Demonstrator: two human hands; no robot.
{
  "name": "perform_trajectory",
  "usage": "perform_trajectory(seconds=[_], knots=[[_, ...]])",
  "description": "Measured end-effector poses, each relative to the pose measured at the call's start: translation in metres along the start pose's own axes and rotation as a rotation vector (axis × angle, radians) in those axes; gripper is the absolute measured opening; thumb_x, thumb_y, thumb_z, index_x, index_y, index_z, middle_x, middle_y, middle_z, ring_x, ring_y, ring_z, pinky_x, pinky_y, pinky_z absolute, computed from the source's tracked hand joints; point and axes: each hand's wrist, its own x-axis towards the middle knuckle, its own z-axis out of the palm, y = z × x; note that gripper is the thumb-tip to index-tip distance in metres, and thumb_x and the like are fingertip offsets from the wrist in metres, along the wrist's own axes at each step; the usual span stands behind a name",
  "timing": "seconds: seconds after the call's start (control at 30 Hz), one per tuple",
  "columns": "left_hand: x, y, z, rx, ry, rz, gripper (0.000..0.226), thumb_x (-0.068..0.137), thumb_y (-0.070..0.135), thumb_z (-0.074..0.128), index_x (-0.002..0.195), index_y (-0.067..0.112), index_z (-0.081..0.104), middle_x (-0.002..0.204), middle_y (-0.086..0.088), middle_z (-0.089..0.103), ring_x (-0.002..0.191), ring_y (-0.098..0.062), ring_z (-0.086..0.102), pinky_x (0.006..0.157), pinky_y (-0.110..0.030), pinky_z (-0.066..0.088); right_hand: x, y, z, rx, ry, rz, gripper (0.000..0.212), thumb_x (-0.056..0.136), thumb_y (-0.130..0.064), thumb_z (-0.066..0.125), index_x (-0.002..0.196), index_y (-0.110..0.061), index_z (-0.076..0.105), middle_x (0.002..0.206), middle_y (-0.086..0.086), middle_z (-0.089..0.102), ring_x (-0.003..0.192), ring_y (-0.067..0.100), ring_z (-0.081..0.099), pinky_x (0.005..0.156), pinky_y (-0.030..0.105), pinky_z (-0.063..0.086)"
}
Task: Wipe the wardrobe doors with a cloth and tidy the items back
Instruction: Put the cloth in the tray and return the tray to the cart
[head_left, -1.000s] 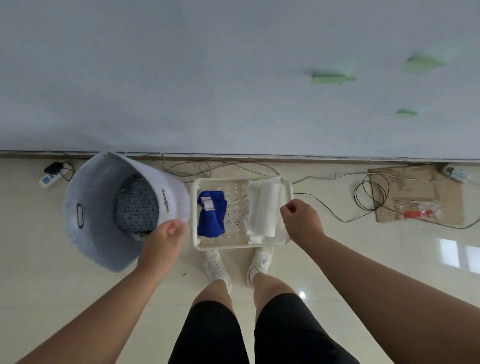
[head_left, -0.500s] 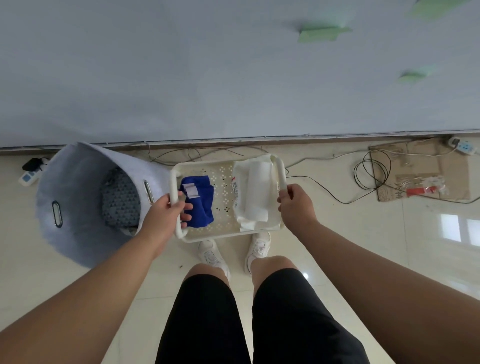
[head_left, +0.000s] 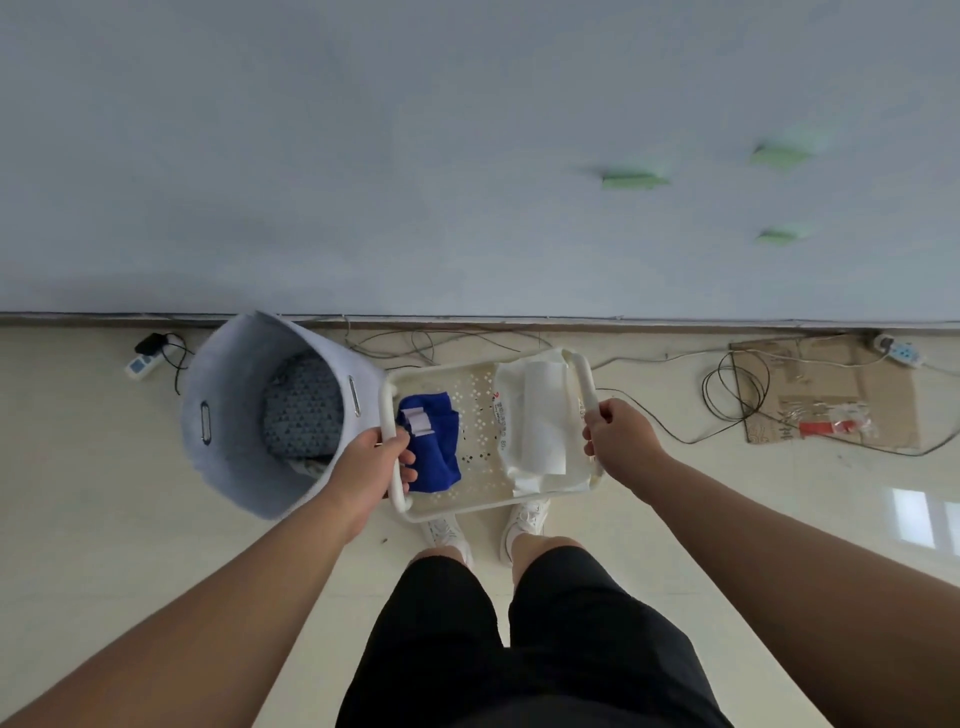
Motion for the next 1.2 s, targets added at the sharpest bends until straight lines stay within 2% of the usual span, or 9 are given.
perform_trajectory(seconds=[0.13,0.27,0.37,0.57,0.77,0.87,1.0,1.2], knots=[[-0.051,-0.002,-0.016,-0.073,-0.003,0.003,0.020,0.106,0.025,0.056,0.108,0.009,0.068,0.086,-0.008,0.070,0.070,-0.018,0.071,0.069,-0.037,0.061,-0.048,-0.023,-0.022,-0.033,-0.010,-0.075,0.024,0.099,-0.037,0.051,0.093,-0.015,0.061,0.086,0.007,0.073,0.068,0.017,0.069,0.057,0.030,0.049],[-0.084,-0.019,-0.030,-0.126,0.018,0.008,0.022,0.107,0.028,0.055,0.108,0.012,0.071,0.084,-0.005,0.075,0.076,-0.019,0.075,0.073,-0.038,0.063,-0.068,-0.038,-0.030,-0.096,-0.048,-0.145,0.026,0.098,-0.039,0.055,0.092,-0.015,0.062,0.082,0.004,0.073,0.068,0.018,0.071,0.061,0.032,0.051],[-0.105,-0.037,-0.031,-0.171,0.069,0.006,0.024,0.109,0.029,0.053,0.106,0.013,0.071,0.086,-0.005,0.075,0.079,-0.021,0.074,0.079,-0.042,0.064,-0.068,-0.045,-0.028,-0.180,-0.100,-0.209,0.025,0.098,-0.036,0.056,0.091,-0.014,0.064,0.079,0.003,0.074,0.063,0.015,0.070,0.062,0.030,0.049],[-0.159,-0.085,-0.015,-0.275,0.224,-0.057,0.030,0.109,0.032,0.051,0.108,0.008,0.068,0.095,-0.011,0.074,0.082,-0.022,0.074,0.078,-0.040,0.065,-0.069,-0.059,-0.014,-0.402,-0.265,-0.360,0.024,0.099,-0.036,0.056,0.089,-0.015,0.065,0.073,0.000,0.075,0.061,0.013,0.072,0.061,0.030,0.051],[-0.223,-0.150,0.010,-0.578,0.408,-0.135,0.026,0.109,0.029,0.052,0.112,0.010,0.069,0.096,-0.011,0.075,0.082,-0.022,0.074,0.073,-0.035,0.064,-0.090,-0.082,0.024,-0.632,-0.452,-0.549,0.030,0.099,-0.036,0.055,0.089,-0.009,0.065,0.071,0.001,0.075,0.062,0.016,0.073,0.071,0.037,0.057],[-0.255,-0.190,0.026,-0.794,0.497,-0.175,0.029,0.109,0.031,0.052,0.113,0.008,0.069,0.097,-0.013,0.076,0.083,-0.025,0.074,0.074,-0.037,0.064,-0.113,-0.088,0.056,-0.754,-0.542,-0.650,0.032,0.100,-0.037,0.052,0.089,-0.010,0.065,0.071,0.000,0.074,0.057,0.012,0.071,0.065,0.032,0.052],[-0.291,-0.251,0.051,-1.067,0.585,-0.196,0.035,0.111,0.035,0.046,0.116,0.008,0.068,0.094,-0.012,0.076,0.082,-0.026,0.074,0.077,-0.039,0.064,-0.153,-0.084,0.105,-0.933,-0.665,-0.761,0.030,0.101,-0.038,0.051,0.091,-0.013,0.065,0.075,0.001,0.075,0.063,0.015,0.073,0.068,0.033,0.054],[-0.339,-0.330,0.096,-1.350,0.756,-0.233,0.027,0.109,0.029,0.050,0.117,0.010,0.068,0.082,-0.005,0.076,0.073,-0.023,0.072,0.076,-0.041,0.062,-0.228,-0.054,0.180,-1.199,-0.781,-0.895,0.031,0.101,-0.037,0.051,0.091,-0.011,0.065,0.072,0.001,0.075,0.055,0.007,0.068,0.063,0.030,0.050]])
